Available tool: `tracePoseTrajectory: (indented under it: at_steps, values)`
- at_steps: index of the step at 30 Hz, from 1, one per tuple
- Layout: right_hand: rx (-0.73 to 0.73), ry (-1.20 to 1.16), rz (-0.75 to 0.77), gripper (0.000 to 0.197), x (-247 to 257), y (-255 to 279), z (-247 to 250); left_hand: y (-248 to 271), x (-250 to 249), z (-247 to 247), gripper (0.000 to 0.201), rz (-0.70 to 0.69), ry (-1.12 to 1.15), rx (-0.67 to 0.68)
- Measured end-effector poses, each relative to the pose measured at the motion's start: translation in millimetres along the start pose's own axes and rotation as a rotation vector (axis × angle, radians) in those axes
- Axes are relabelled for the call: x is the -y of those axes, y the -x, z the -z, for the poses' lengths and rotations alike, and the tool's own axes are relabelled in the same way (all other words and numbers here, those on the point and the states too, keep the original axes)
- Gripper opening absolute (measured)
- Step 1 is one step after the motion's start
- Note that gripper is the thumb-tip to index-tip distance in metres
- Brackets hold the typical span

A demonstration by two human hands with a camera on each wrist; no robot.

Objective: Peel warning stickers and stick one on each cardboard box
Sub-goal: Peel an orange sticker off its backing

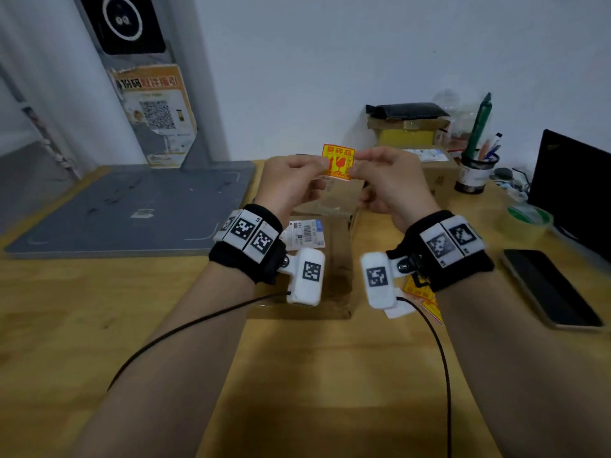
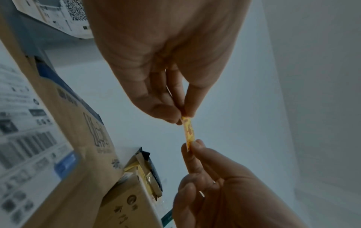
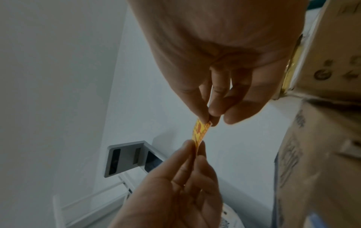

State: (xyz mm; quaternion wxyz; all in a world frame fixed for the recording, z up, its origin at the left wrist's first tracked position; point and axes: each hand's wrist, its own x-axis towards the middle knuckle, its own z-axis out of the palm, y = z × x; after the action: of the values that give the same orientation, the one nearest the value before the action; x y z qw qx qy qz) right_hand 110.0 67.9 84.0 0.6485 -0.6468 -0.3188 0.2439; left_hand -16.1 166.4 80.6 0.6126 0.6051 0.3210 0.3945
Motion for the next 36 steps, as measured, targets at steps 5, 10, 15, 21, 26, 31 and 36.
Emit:
tracePoseTrajectory:
  at_steps: [5,10,15,21,26,31,36]
  values:
    - [0.051,-0.072,0.009,0.032,-2,-16,-12,-10,3,9,0.012,-0.022,-0.045,-0.009]
    - [0.088,-0.009,0.039,0.021,-8,-28,-11,-16,8,7,0.013,-0.034,-0.085,-0.012]
    - [0.13,0.037,0.072,0.02,-15,-34,-8,-17,12,10,0.022,-0.111,-0.16,-0.014]
    - [0.213,0.067,0.106,0.011,-24,-27,-11,-10,11,10,0.028,-0.136,-0.184,0.042]
    - [0.23,0.074,0.147,0.007,-22,-25,-13,-4,11,12,0.025,-0.155,-0.24,0.028]
    - [0.172,0.046,0.208,0.012,-17,-24,-15,1,2,10,0.018,-0.226,-0.256,-0.075]
    - [0.205,0.03,0.273,0.006,-15,-16,-15,10,-2,6,0.015,-0.23,-0.263,-0.014]
